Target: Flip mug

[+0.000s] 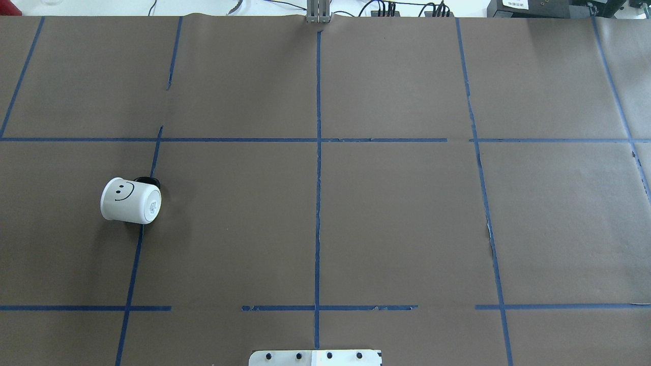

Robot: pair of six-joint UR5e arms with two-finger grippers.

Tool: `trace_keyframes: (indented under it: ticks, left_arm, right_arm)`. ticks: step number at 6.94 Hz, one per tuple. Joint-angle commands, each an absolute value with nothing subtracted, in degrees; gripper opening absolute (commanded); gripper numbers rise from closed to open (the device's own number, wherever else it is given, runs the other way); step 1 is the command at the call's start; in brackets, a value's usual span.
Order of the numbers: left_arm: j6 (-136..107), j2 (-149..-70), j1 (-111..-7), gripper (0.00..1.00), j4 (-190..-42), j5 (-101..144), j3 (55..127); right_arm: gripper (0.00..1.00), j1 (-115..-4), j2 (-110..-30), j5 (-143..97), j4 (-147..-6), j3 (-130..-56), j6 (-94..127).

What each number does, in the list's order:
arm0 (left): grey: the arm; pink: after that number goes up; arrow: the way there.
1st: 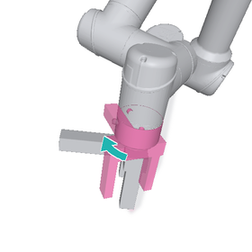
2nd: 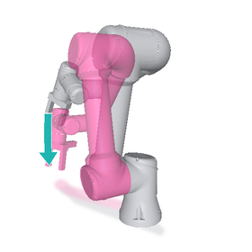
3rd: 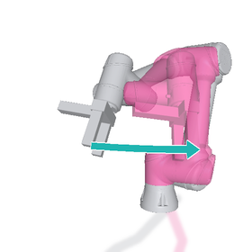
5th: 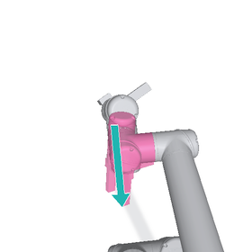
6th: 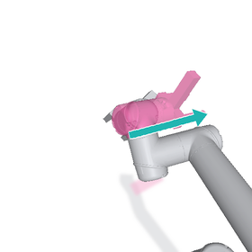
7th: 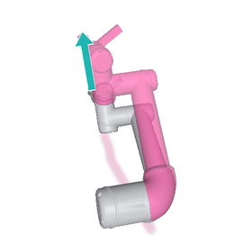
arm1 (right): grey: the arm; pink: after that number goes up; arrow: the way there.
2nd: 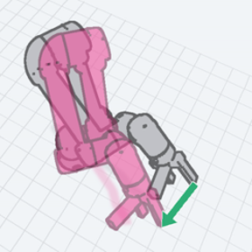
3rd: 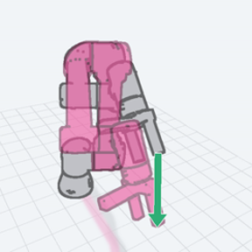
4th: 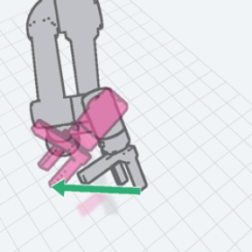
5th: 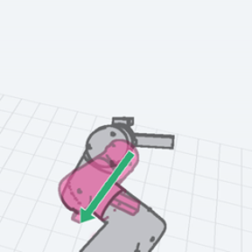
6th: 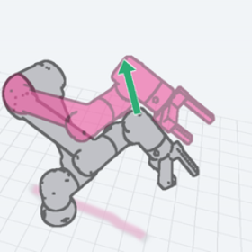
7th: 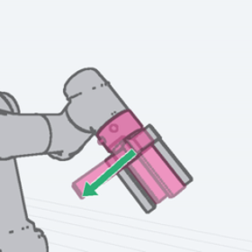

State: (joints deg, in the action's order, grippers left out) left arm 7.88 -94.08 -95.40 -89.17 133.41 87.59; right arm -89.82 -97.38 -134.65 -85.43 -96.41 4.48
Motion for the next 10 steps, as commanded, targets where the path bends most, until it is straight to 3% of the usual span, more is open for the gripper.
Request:
trace_keyframes:
  ticks: [1, 3, 7, 9, 10]
  left_arm:
    - [8.3, -94.1, -92.0, 1.0, -88.0, 133.7, 87.5]
    - [9.0, -94.0, -91.3, 1.0, -88.2, 134.8, 87.1]
    - [8.2, -93.6, -89.0, 1.0, -88.7, 161.6, 86.3]
    - [-1.4, -93.6, -87.5, 1.0, -92.5, 156.0, 86.7]
    - [-11.4, -92.4, -86.3, 1.0, -101.6, 149.5, 86.8]
  right_arm:
    - [1.0, -89.8, -97.4, -134.6, -85.4, -96.4, 4.5]
    - [1.0, -89.8, -97.4, -134.6, -85.4, -96.4, 4.5]
    - [1.0, -89.8, -97.4, -134.6, -85.4, -96.4, 4.5]
    - [1.0, -89.8, -97.4, -134.6, -85.4, -96.3, 4.5]
    - [1.0, -89.8, -97.4, -134.6, -85.4, -96.3, 4.5]
